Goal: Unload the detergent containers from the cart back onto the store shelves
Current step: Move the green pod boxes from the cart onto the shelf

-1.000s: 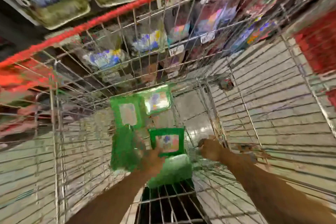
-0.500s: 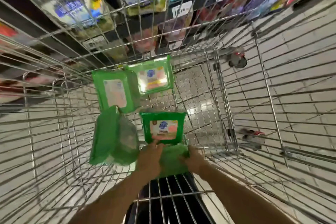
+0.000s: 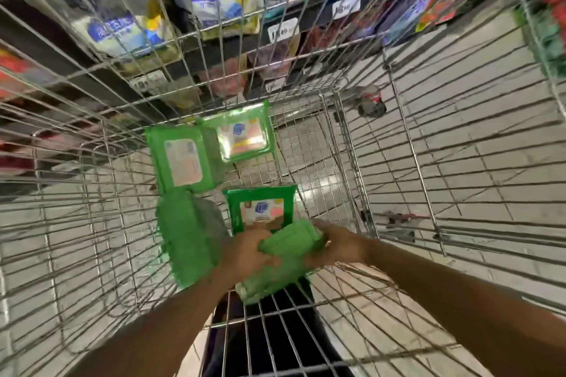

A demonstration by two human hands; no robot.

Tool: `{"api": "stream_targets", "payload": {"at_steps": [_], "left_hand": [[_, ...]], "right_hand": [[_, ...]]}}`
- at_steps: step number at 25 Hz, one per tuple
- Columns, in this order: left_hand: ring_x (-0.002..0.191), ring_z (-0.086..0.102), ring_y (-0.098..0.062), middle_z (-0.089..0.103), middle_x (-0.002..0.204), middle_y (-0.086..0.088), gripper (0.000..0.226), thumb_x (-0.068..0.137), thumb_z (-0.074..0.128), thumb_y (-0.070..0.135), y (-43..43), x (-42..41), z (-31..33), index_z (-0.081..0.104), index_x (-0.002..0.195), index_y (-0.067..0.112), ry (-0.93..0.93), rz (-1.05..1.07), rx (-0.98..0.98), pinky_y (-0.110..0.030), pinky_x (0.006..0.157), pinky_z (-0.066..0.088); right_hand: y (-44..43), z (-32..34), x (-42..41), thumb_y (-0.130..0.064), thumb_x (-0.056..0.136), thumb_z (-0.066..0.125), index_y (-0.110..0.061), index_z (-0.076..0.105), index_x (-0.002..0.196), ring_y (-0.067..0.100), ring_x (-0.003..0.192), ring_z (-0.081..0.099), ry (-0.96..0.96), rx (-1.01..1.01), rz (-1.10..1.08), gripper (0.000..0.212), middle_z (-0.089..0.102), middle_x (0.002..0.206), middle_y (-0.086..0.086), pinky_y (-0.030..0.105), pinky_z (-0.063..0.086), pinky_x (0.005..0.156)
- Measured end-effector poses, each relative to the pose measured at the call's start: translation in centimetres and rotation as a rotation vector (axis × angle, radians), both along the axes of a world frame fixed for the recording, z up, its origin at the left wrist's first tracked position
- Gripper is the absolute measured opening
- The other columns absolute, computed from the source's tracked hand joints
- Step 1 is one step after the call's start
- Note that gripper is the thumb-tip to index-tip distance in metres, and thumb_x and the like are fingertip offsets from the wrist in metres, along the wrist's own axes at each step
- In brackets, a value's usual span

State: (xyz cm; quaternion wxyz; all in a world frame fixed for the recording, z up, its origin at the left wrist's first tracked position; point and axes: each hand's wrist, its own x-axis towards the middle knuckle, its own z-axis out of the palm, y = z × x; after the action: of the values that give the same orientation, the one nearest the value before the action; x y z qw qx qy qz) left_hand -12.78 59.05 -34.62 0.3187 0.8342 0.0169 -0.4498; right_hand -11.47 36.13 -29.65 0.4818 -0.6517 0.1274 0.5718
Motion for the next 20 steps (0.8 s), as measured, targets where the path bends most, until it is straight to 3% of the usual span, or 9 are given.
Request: {"api": "stream_targets", "payload": {"at_steps": [2,4,6,8,10,12,15,17,20], "left_hand": [[0.089,0.065,-0.015,0.068,0.100,0.010,0.050,0.065,0.085,0.035,0.2,1.2,0.9,0.069,0.112,0.023,0.030,0.005,-0.025,-0.022,0.084,0.051],[0.087,0.066,-0.013,0.067,0.101,0.012,0.048,0.064,0.085,0.037,0.8,2.8,2.1,0.070,0.109,0.028,0.091,0.025,-0.079,-0.031,0.086,0.053],[0.088,0.070,-0.014,0.073,0.099,0.008,0.038,0.058,0.084,0.039,1.2,4.4,4.0,0.073,0.094,0.036,0.195,0.135,-0.223,-0.038,0.089,0.055],[0.093,0.070,-0.014,0.074,0.106,0.005,0.046,0.052,0.084,0.050,1.4,5.8,5.9,0.073,0.095,0.038,0.251,0.214,-0.277,-0.036,0.095,0.051],[0.110,0.062,-0.024,0.066,0.125,-0.006,0.078,0.049,0.082,0.064,1.8,6.4,7.2,0.068,0.115,0.025,0.283,0.349,-0.317,-0.039,0.104,0.042],[0.120,0.056,-0.035,0.060,0.132,-0.015,0.084,0.058,0.074,0.068,2.3,6.4,7.8,0.065,0.122,0.014,0.416,0.657,-0.495,-0.053,0.108,0.037],[0.108,0.065,-0.034,0.065,0.126,-0.011,0.075,0.068,0.066,0.065,2.6,6.4,9.4,0.065,0.123,0.014,0.481,0.942,-0.842,-0.052,0.085,0.055],[0.089,0.068,-0.036,0.071,0.113,-0.009,0.089,0.060,0.076,0.062,1.8,6.3,10.2,0.054,0.132,0.015,0.444,1.048,-0.987,-0.046,0.071,0.059],[0.097,0.069,-0.022,0.068,0.118,0.001,0.114,0.046,0.089,0.047,-1.0,5.6,11.2,0.031,0.143,0.032,0.249,1.058,-0.850,-0.044,0.072,0.058]], "right_hand": [[-1.4,2.0,1.0,0.002,0.070,0.080,-0.024,0.020,0.150,0.009,0.122,0.037,-0.087,0.022,0.234,0.103,0.042,0.130,-0.012,0.009,0.038,0.098],[-1.8,3.0,1.4,-0.002,0.065,0.084,-0.025,0.012,0.152,0.003,0.126,0.022,-0.199,0.028,0.317,0.115,0.032,0.132,-0.019,0.008,0.015,0.108],[-1.3,3.3,1.7,0.006,0.067,0.080,-0.019,0.014,0.151,0.015,0.136,0.032,-0.190,0.124,0.116,0.109,0.038,0.144,-0.004,0.029,0.025,0.117],[-0.7,4.0,2.5,0.011,0.075,0.072,-0.015,0.028,0.145,0.026,0.129,0.050,-0.166,0.208,-0.110,0.087,0.053,0.135,0.012,0.044,0.045,0.106],[-0.8,4.5,3.7,0.006,0.080,0.069,-0.018,0.045,0.130,0.019,0.111,0.065,-0.178,0.269,-0.176,0.060,0.067,0.116,0.006,0.031,0.056,0.088],[-0.8,4.8,4.5,-0.005,0.079,0.071,-0.018,0.053,0.120,0.020,0.097,0.070,-0.151,0.307,-0.294,0.046,0.073,0.103,0.004,0.026,0.056,0.078],[-0.9,5.1,5.5,-0.024,0.076,0.070,-0.011,0.057,0.116,0.030,0.096,0.069,-0.150,0.256,-0.425,0.044,0.072,0.104,0.011,0.035,0.057,0.078],[-1.2,4.9,6.0,-0.038,0.076,0.071,-0.016,0.062,0.109,0.030,0.094,0.070,-0.158,0.197,-0.477,0.040,0.074,0.102,0.009,0.036,0.058,0.078],[-1.2,5.2,6.3,-0.060,0.060,0.077,-0.018,0.063,0.113,0.030,0.098,0.070,-0.163,0.118,-0.581,0.069,0.073,0.108,0.010,0.040,0.057,0.083]]}}
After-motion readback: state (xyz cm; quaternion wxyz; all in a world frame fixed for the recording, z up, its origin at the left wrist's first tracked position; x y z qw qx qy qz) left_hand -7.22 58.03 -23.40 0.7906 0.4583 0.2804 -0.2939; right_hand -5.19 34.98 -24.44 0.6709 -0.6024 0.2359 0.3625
